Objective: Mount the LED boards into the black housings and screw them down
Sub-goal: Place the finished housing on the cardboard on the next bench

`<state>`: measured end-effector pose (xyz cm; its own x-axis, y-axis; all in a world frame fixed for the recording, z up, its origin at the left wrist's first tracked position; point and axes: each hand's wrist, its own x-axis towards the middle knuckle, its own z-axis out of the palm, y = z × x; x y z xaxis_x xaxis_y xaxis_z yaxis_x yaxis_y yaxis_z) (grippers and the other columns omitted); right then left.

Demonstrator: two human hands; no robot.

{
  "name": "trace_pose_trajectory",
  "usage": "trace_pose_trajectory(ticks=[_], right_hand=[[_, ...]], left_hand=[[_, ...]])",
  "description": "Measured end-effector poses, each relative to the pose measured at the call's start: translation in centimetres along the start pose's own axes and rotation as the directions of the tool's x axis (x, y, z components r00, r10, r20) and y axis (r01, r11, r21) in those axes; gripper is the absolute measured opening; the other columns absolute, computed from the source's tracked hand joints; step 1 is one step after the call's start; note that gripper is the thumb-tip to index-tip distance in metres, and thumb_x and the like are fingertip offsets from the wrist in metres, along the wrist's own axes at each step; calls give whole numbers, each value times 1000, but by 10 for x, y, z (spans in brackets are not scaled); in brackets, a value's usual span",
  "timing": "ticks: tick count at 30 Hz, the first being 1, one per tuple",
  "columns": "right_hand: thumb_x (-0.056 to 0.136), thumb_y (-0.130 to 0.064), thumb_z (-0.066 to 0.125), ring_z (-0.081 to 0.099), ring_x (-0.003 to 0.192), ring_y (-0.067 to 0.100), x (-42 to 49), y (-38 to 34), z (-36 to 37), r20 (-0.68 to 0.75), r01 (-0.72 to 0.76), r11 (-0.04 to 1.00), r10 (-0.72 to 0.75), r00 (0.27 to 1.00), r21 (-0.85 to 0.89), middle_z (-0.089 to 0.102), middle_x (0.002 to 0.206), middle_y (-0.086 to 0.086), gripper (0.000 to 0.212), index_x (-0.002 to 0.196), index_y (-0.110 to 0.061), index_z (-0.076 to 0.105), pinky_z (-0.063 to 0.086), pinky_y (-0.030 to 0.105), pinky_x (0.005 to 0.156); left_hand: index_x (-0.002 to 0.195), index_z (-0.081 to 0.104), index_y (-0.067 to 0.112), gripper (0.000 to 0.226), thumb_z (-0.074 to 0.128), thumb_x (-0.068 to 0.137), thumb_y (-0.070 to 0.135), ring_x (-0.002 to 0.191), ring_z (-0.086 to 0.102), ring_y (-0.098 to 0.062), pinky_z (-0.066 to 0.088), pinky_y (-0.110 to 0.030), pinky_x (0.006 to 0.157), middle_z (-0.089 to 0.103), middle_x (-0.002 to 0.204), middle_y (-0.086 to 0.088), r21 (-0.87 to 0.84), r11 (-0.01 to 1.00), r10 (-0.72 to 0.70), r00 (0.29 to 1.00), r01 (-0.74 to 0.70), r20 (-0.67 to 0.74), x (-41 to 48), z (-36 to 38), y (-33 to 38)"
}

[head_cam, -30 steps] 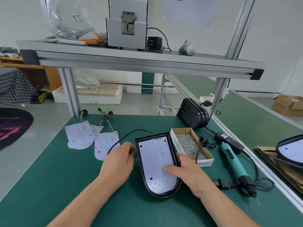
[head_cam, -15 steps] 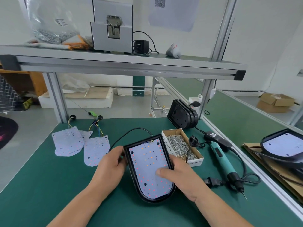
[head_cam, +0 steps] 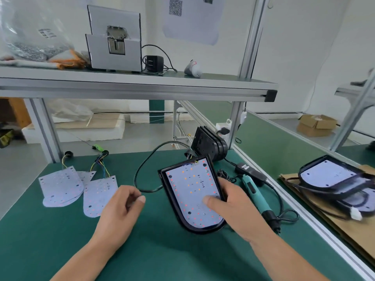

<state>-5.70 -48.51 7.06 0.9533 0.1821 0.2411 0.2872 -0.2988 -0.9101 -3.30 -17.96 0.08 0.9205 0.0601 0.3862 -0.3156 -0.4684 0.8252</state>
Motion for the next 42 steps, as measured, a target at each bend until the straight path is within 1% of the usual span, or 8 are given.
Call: trace_pose_trajectory(ticks=[2, 6, 15, 25, 28, 33, 38, 42], right_hand=[[87, -29, 69, 73, 100, 12, -2, -4, -23, -93, 29, 999, -30, 995, -15, 78, 110, -8, 32, 117, -38, 70, 60, 39, 88], [85, -21, 73, 75, 99, 7, -6, -8, -80, -326, 102, 994, -81, 942, 48, 79, 112, -10, 35, 114, -40, 75, 56, 16, 77], [94, 1, 69, 75, 94, 14, -12, 39, -209, -721, 91, 983, 51, 691, 157, 80, 109, -5, 27, 105, -22, 77, 55, 40, 89], [95, -1, 68, 71, 99, 20, -26, 62, -277, -851, -39, 990, 137, 506, 136, 76, 103, -13, 28, 101, -29, 71, 53, 39, 93], [94, -4, 65, 70, 95, 17, -31, 65, -286, -876, -104, 989, 139, 463, 102, 73, 94, -19, 24, 98, -27, 69, 51, 34, 83], [89, -13, 60, 65, 99, 30, -34, 74, -301, -928, -199, 978, 128, 350, 60, 70, 106, 5, 20, 107, -22, 58, 52, 37, 77], [90, -27, 60, 57, 105, 37, -28, 85, -311, -942, -332, 943, 140, 306, 32, 54, 114, 7, 70, 150, -11, 27, 50, 43, 79], [96, -33, 65, 44, 139, 32, -27, 94, -314, -916, -380, 925, 142, 376, -12, 38, 159, 9, 90, 162, -22, 5, 43, 50, 110]], left_hand=[[96, 60, 31, 9, 67, 101, 29, 69, 53, -10, 41, -16, 59, 62, 83, 9, 56, 998, 8, 1000, -10, 29, 1, 1, 0], [93, 60, 31, 11, 65, 103, 31, 66, 51, -10, 38, -15, 56, 61, 77, 9, 132, 991, 2, 998, -11, 71, 2, 1, -1], [100, 62, 37, 3, 65, 101, 36, 68, 55, -13, 41, -18, 59, 63, 74, 8, 185, 982, -1, 993, -22, 120, 5, 1, -1], [96, 62, 40, 9, 67, 100, 34, 69, 59, -9, 41, -14, 58, 66, 73, 12, 212, 977, 3, 991, -31, 131, 7, 1, 1], [93, 62, 42, 11, 66, 100, 35, 69, 59, -8, 41, -13, 58, 65, 73, 12, 220, 975, 6, 991, -36, 137, 8, 2, 2], [96, 63, 41, 6, 65, 100, 36, 67, 57, -9, 41, -14, 58, 65, 72, 8, 230, 973, -7, 988, -29, 152, 8, 1, 2], [94, 64, 40, 4, 63, 99, 40, 64, 55, -9, 43, -19, 60, 64, 70, 9, 214, 976, -11, 985, -26, 173, 7, 0, 3], [101, 64, 43, 18, 55, 92, 55, 62, 54, -8, 44, -23, 62, 64, 70, 8, 197, 980, -21, 983, -15, 182, 6, -1, 6]])
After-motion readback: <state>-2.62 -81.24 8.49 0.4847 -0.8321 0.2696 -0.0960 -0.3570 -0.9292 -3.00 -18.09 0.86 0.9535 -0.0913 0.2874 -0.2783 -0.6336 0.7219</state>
